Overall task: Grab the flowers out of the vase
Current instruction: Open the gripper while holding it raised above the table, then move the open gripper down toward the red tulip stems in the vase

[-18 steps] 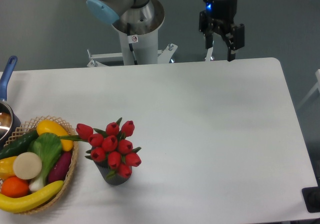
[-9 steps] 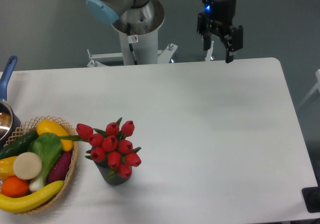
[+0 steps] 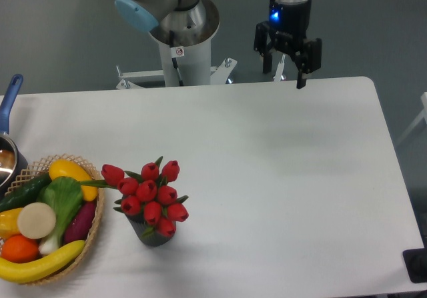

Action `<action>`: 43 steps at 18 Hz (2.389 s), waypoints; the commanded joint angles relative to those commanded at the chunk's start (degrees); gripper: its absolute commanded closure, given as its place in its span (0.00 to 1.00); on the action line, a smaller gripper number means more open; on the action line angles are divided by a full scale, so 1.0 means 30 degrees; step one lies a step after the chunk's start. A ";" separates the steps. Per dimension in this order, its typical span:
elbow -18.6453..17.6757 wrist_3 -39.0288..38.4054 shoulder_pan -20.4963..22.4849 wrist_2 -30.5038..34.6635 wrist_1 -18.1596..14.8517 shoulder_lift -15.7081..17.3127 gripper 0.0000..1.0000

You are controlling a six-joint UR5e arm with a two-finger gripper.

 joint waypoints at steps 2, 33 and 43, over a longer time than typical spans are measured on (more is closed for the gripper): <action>-0.0147 -0.0850 -0.0262 -0.0907 0.0088 -0.0379 0.00; 0.1491 -0.4223 -0.5212 -1.4155 0.2138 -0.8348 0.00; 0.2225 -0.4223 -0.6563 -1.4184 0.3545 -0.9931 0.00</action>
